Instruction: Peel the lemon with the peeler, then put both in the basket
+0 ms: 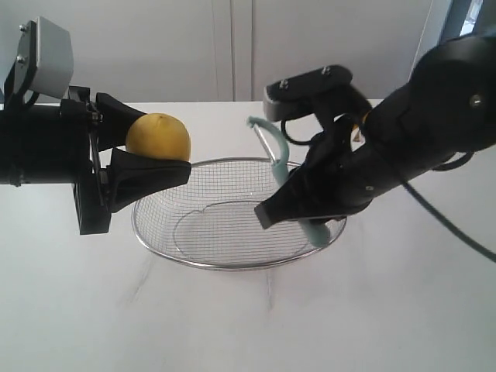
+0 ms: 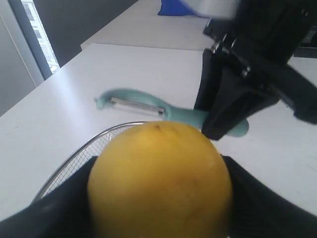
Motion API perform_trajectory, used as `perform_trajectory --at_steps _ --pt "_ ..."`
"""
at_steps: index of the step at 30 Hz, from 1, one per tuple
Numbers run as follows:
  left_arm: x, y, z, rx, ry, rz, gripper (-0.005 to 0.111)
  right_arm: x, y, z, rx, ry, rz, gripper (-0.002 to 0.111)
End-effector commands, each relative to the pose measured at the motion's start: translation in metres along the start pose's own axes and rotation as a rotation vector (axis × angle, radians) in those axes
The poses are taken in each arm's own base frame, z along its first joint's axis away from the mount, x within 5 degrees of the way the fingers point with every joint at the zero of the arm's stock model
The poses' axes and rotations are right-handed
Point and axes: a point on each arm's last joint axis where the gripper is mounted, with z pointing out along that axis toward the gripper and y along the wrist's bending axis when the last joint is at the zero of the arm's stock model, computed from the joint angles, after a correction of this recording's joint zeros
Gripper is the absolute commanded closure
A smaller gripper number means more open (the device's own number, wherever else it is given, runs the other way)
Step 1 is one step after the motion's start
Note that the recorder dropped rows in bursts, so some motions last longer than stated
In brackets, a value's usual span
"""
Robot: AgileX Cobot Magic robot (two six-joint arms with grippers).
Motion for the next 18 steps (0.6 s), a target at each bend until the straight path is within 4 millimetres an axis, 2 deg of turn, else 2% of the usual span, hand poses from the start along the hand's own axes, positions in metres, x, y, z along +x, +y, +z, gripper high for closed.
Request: perform_trajectory --at_steps 1,6,11,18 --pt "-0.005 0.0 -0.002 -0.003 -0.032 0.129 0.107 -0.001 0.016 0.019 -0.171 0.039 0.012 0.108" --pt "-0.005 0.0 -0.002 -0.003 -0.032 0.129 0.107 -0.006 0.029 0.015 -0.329 -0.006 0.007 0.108" --pt "-0.005 -0.001 -0.002 -0.001 -0.034 0.129 0.107 -0.007 0.031 0.009 -0.342 -0.025 0.018 0.108" --pt "-0.005 -0.001 -0.002 -0.001 -0.034 0.129 0.107 -0.009 0.032 -0.012 -0.355 -0.088 0.02 0.108"
